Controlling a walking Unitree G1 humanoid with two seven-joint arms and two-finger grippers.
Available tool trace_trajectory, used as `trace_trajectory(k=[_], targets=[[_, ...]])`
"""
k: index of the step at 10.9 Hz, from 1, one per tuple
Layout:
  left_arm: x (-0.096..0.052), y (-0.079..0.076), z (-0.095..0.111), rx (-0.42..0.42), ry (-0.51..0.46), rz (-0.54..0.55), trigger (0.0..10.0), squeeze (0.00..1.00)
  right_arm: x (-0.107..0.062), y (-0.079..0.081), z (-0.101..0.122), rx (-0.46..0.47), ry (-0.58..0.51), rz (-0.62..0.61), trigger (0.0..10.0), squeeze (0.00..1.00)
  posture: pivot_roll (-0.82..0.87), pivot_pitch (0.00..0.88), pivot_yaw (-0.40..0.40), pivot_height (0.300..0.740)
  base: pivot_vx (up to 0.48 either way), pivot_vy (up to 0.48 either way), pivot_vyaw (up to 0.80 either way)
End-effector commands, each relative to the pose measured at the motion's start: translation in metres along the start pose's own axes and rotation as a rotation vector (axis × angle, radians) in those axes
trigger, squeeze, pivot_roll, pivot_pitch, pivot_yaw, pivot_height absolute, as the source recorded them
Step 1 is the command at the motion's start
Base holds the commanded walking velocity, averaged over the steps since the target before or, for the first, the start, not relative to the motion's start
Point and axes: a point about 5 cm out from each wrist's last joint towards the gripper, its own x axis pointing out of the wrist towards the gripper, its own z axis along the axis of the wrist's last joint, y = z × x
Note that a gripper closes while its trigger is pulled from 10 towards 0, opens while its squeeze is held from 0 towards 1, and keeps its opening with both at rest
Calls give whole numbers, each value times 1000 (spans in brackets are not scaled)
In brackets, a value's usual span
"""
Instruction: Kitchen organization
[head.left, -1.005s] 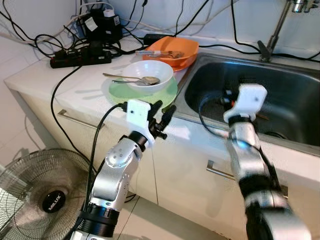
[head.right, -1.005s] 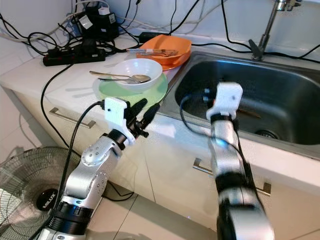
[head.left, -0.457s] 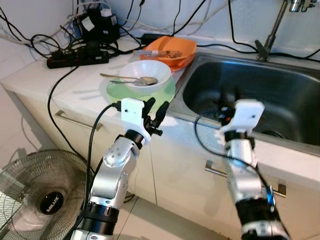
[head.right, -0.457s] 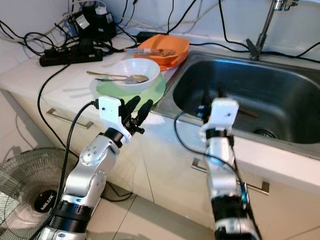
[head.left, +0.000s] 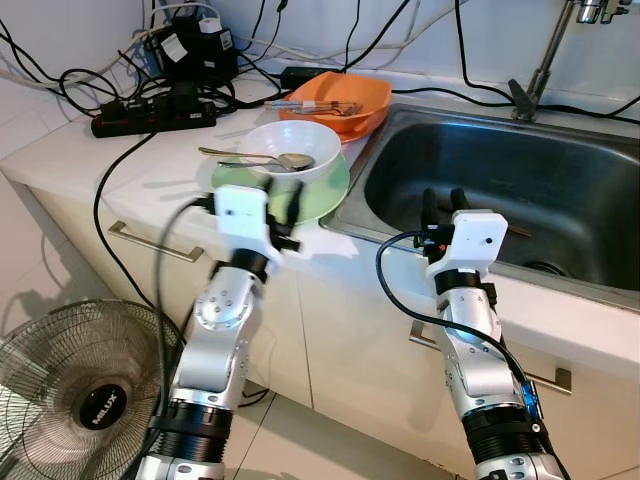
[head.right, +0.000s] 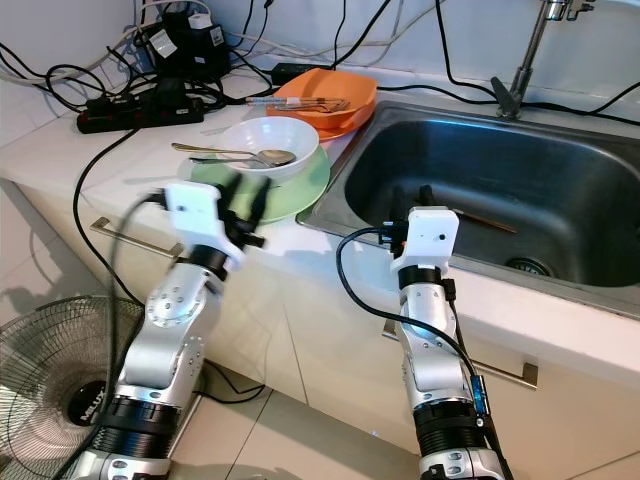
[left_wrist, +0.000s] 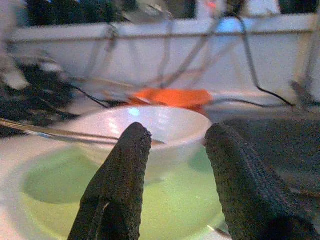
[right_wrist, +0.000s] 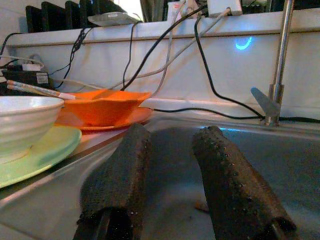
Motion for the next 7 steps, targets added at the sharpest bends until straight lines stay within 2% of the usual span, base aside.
trace_trajectory(k=[1,2,3,5,7], targets=[[-3,8,1,42,-22,56,10000,0,1,4,2,10,-1,7,10000,0,88,0,67,740,0,0,0],[-7,14,0,68,-33,122,10000,0,1,6,2,7,-5,16,10000,0,93,0,65,740,0,0,0],[-11,18,0,119,-50,143,10000,0,2,7,2,9,-4,18,10000,0,95,0,66,740,0,0,0],[-20,27,-8,129,-41,207,10000,0,2,9,1,8,-1,21,10000,0,92,0,68,740,0,0,0],[-23,44,-8,108,-41,274,10000,0,1,10,1,10,-3,22,10000,0,91,0,67,740,0,0,0]])
